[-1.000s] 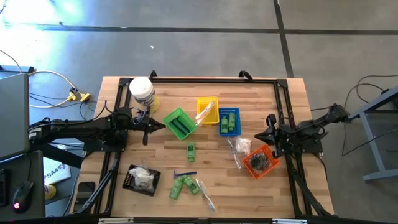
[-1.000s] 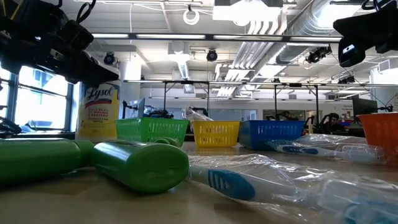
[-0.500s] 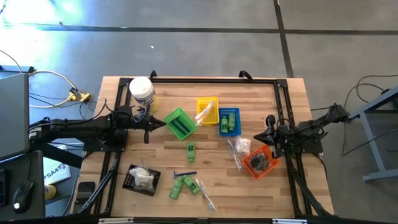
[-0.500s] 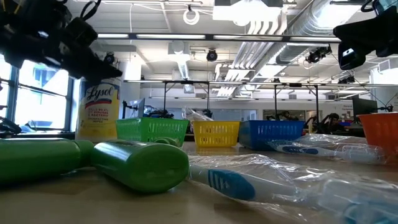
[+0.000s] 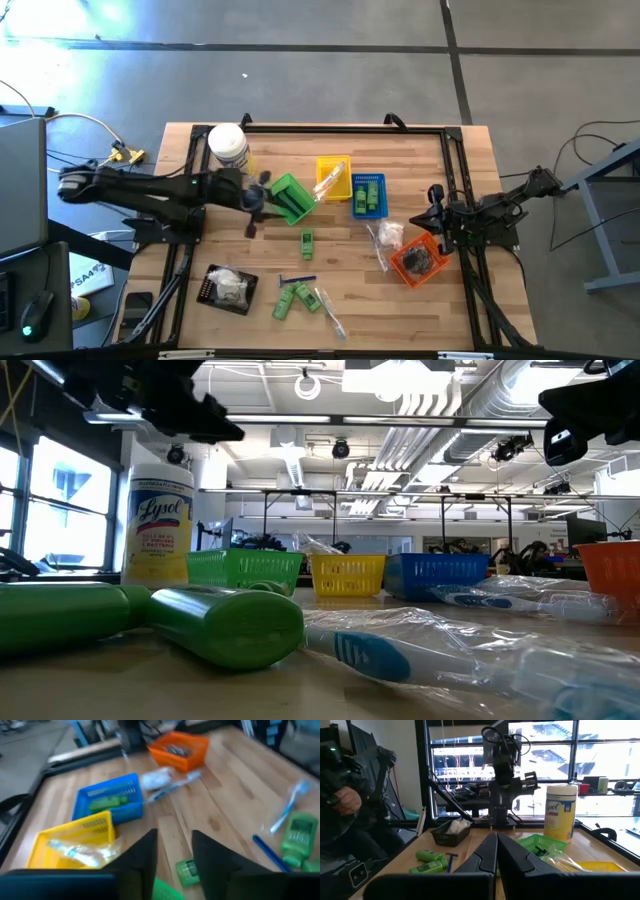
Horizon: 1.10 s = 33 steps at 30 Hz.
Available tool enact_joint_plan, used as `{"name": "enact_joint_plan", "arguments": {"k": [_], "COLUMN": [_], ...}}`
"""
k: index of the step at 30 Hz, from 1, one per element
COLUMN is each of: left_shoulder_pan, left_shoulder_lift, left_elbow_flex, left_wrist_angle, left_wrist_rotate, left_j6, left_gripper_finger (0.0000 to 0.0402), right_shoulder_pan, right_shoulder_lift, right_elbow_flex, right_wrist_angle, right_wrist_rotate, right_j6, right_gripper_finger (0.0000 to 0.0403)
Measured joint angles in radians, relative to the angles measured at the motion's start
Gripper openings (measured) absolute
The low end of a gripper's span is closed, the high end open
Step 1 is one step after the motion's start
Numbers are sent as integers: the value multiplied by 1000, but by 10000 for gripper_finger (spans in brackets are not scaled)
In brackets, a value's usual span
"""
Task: Pick & Place Travel size toiletries
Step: Put the green shampoo into the blue basket
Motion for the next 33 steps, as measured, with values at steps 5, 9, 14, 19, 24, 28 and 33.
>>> {"name": "enact_joint_plan", "arguments": {"k": [5,9,14,19,24,28,33], "left_shoulder_pan": [-94,-144,-174,-178,-187,-190,-188], "left_shoulder_lift": [224,403,599,732,778,820,862], "left_elbow_flex": [183,353,558,703,729,728,729], "left_wrist_angle": [-133,-267,-477,-651,-726,-712,-678], "left_wrist_rotate": [-50,-124,-199,-224,-204,-198,-210], "left_j6": [141,268,391,457,667,768,782], "left_gripper_finger": [176,197,200,200,200,201,201], "right_shoulder_pan": [0,0,0,0,0,0,0], "right_shoulder_lift": [0,0,0,2,2,3,3], "right_elbow_flex": [0,0,0,0,0,0,0], "right_wrist_angle": [-1,-1,-1,-8,-22,-32,-38], "right_wrist_rotate": [-3,-10,-10,-75,-136,-135,-135], "right_j6": [16,19,19,30,34,34,35], "right_gripper_finger": [4,3,4,4,3,4,3]}}
